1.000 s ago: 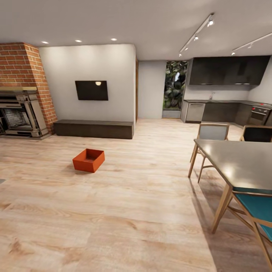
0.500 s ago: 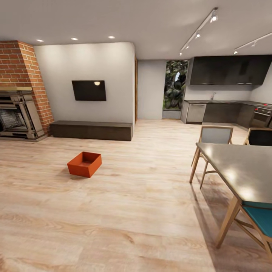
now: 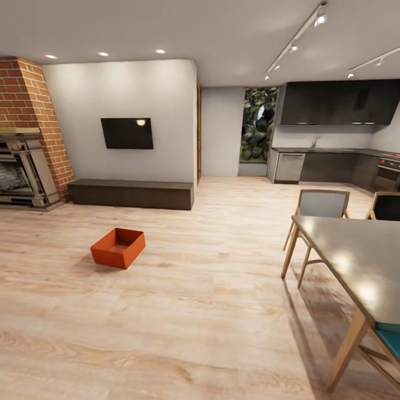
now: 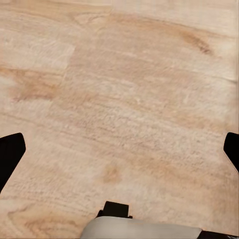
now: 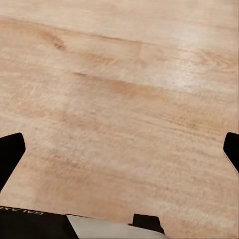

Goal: Move the two storage containers from the living room to the garage. In the garage, place one container on the floor and stack the other container on top of it (either order is fine).

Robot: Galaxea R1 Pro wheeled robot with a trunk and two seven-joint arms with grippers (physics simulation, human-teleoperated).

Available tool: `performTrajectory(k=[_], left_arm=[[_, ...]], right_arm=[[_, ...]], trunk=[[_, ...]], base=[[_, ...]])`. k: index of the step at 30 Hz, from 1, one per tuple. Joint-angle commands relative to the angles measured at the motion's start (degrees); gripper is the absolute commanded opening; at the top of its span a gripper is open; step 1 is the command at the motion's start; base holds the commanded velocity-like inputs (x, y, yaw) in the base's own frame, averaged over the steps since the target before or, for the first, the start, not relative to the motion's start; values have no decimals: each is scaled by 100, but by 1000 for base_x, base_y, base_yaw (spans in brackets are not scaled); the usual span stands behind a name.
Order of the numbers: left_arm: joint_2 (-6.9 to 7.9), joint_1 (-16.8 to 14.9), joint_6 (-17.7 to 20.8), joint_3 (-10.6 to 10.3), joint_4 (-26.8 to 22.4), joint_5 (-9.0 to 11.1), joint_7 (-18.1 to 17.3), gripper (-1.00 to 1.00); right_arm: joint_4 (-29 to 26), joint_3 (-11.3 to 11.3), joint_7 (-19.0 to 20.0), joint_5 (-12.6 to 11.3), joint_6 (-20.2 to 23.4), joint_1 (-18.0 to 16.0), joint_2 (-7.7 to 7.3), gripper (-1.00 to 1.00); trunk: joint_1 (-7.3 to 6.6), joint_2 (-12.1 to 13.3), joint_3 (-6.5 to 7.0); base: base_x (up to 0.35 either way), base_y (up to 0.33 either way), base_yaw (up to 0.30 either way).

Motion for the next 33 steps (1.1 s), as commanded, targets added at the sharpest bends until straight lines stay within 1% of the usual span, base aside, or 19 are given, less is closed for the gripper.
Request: performTrajectory(k=[1,33], left_arm=[[0,-9,-32,23,21,-14,11,100],[0,-9,-33,22,22,-14,11,100]], right_arm=[[4,-3,-2,22,-15,-4,0,100],[4,-3,-8,22,-14,-4,0,100]], trunk=[[3,-3,-6],[3,-3,-6]], base=[[326,-15,0],[325,-1,0]])
